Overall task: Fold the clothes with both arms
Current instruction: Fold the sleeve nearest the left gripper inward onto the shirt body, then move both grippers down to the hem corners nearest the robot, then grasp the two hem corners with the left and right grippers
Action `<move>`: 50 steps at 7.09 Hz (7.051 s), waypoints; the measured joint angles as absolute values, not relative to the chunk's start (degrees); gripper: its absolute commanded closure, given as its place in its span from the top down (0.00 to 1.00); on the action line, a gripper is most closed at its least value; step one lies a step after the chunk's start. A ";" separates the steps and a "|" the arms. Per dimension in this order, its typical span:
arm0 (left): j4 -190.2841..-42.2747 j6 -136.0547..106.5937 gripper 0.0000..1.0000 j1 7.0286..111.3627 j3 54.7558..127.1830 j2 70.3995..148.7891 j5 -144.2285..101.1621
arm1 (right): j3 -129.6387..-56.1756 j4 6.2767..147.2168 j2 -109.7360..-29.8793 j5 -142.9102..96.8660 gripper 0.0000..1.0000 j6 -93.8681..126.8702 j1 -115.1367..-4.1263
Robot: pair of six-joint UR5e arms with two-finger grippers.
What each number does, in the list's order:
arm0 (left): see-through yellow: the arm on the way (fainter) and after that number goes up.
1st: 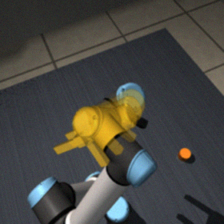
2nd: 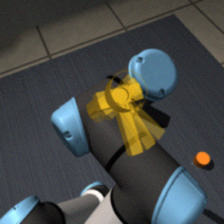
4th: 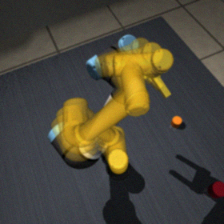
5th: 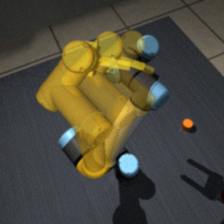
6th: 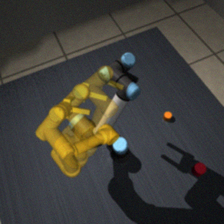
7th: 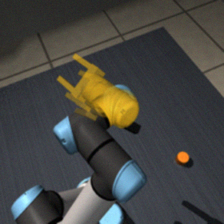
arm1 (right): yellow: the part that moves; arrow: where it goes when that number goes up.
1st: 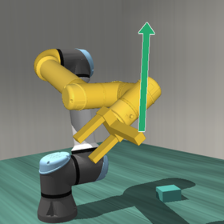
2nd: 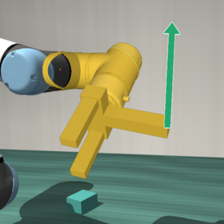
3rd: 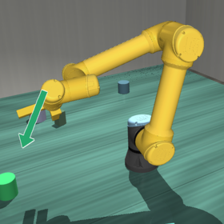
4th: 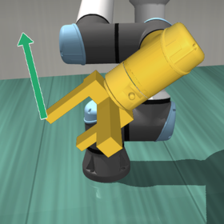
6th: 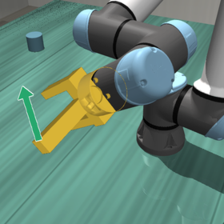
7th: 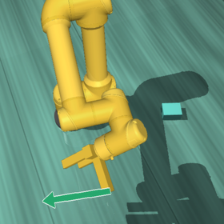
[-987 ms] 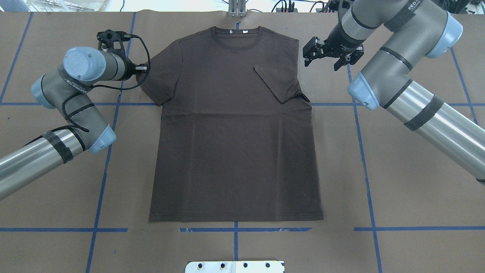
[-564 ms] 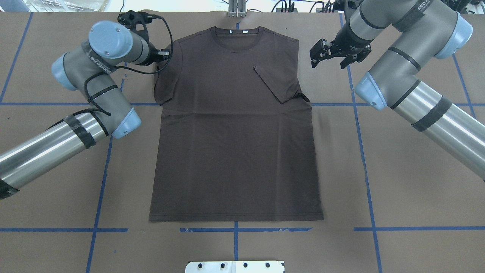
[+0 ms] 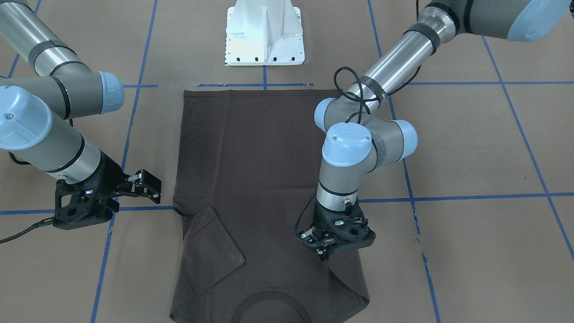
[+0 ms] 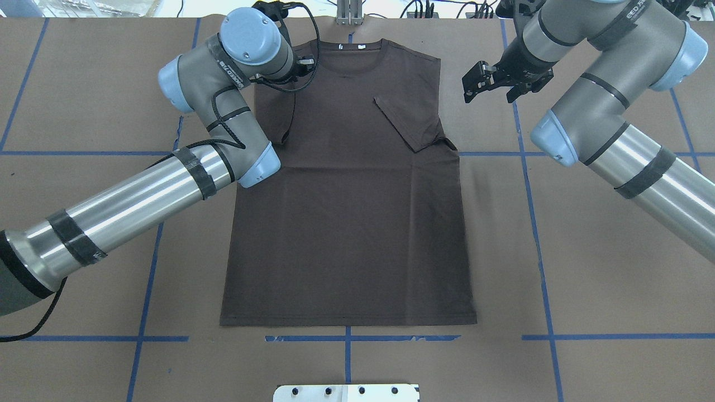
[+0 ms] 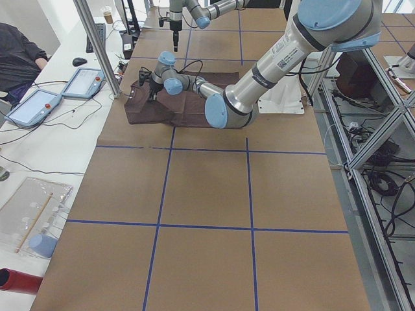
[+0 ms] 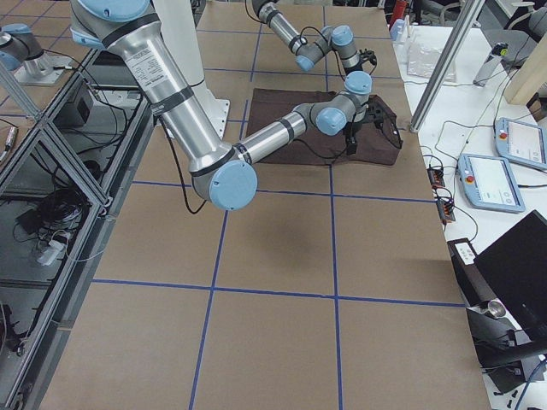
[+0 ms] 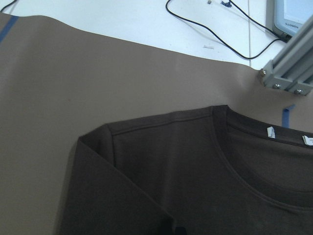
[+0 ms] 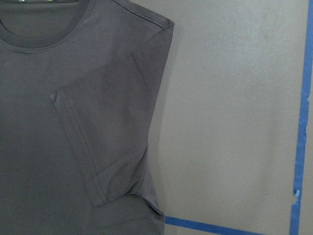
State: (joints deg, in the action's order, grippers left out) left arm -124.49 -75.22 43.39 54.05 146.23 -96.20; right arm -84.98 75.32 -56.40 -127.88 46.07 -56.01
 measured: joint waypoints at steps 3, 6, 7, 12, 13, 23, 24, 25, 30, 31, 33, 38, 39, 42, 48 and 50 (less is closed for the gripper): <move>-129.21 -75.69 1.00 42.26 50.54 147.16 -95.84 | -85.31 75.36 -56.56 -127.84 1.00 46.07 -56.03; -131.04 -74.10 1.00 42.32 53.29 146.76 -97.37 | -86.56 76.51 -57.28 -127.55 1.00 46.67 -55.48; -128.36 -72.11 1.00 42.49 56.58 145.53 -99.59 | -90.04 78.37 -59.12 -127.43 1.00 47.65 -54.36; -108.57 -53.46 1.00 44.42 89.60 126.08 -104.31 | -110.60 79.55 -74.52 -112.26 1.00 66.37 -32.03; -106.71 -52.54 1.00 44.59 91.82 124.86 -104.44 | -111.76 76.68 -76.10 -108.17 1.00 72.66 -26.29; -105.03 -52.29 1.00 45.41 97.72 122.46 -104.59 | -113.74 66.41 -86.13 -98.42 0.00 86.66 -14.70; -105.05 -52.30 1.00 45.48 97.68 122.38 -104.59 | -113.82 66.43 -86.13 -98.33 0.00 86.66 -14.30; -105.07 -52.30 1.00 45.51 97.66 122.31 -104.59 | -114.20 66.46 -86.19 -98.29 0.00 86.66 -14.21; -105.84 -63.82 1.00 44.63 104.21 113.93 -107.91 | -119.22 66.49 -86.81 -98.49 0.00 85.79 -15.04; -105.88 -72.05 0.99 41.73 109.95 108.56 -107.56 | -119.81 66.40 -86.90 -98.59 0.00 84.01 -15.42; -105.01 -88.70 0.99 30.17 115.68 102.51 -101.06 | -121.51 66.33 -87.36 -99.81 0.00 80.46 -16.64; -101.99 -104.82 0.93 12.64 115.37 101.15 -90.99 | -123.45 66.27 -87.71 -102.12 0.00 79.81 -18.59; -101.97 -105.82 0.89 11.66 114.77 101.04 -90.73 | -123.47 66.27 -87.58 -102.15 0.00 79.81 -18.70; -101.76 -106.43 0.73 11.09 114.50 100.54 -90.54 | -123.54 66.27 -87.38 -102.27 0.00 79.80 -18.97; -101.68 -106.71 0.00 11.08 114.98 99.73 -90.55 | -123.83 66.27 -87.19 -102.50 0.00 79.81 -19.32; -101.47 -106.66 0.00 11.23 116.04 99.84 -90.65 | -123.90 66.27 -87.24 -103.55 0.00 79.81 -19.73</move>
State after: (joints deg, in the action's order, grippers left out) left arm -101.47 -106.66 11.23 116.04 99.84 -90.65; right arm -123.90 66.27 -87.24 -103.55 79.81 -19.73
